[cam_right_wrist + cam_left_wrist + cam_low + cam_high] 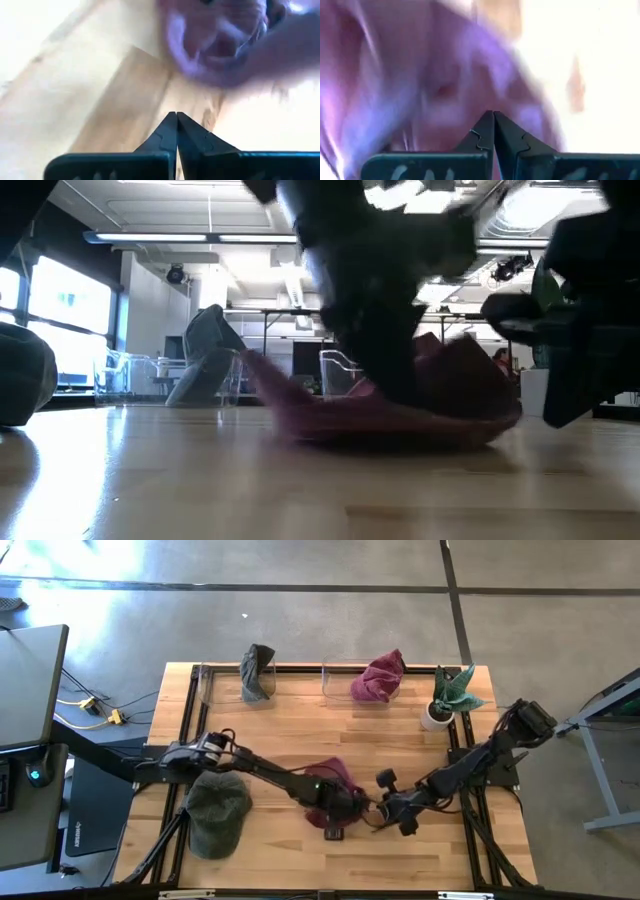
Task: Pick & Place hat
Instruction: Put the red cap into the left transparent bin
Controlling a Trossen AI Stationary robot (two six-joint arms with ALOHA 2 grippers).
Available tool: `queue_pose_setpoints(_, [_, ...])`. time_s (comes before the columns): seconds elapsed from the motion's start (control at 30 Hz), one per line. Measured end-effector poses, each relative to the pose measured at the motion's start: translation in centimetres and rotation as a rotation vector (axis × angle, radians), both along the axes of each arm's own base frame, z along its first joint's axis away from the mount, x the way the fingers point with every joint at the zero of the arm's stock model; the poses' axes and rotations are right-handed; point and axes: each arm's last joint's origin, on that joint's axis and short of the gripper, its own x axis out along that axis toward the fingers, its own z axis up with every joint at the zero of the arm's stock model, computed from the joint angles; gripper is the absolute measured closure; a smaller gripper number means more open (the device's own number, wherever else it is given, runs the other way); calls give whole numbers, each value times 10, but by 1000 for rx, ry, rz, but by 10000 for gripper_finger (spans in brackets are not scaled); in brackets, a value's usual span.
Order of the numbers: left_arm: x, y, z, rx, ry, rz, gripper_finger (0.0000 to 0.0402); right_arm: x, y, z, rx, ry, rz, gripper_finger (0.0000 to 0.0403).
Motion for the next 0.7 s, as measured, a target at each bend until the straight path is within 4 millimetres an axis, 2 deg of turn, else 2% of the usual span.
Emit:
queue_pose_setpoints(0.1, [-13,-7,17,106,35,23,401,-1,9,3,-25,-67,39,400])
queue_pose_setpoints(0.17, [-15,-11,27,143,-2,60,401,1,14,7,-20,-131,37,395])
queue_pose_setpoints(0.3, [-32,-16,30,206,71,113,401,8,23,15,34,-253,85,367])
queue_pose_setpoints(0.37, [-35,-17,34,193,69,146,401,11,27,13,56,-266,122,343])
queue_pose_setpoints(0.57, [-44,-13,7,148,155,181,401,25,32,-9,56,-305,165,257])
queue_pose_setpoints(0.7, [-41,-12,-10,41,102,141,401,36,26,-20,55,-298,142,228])
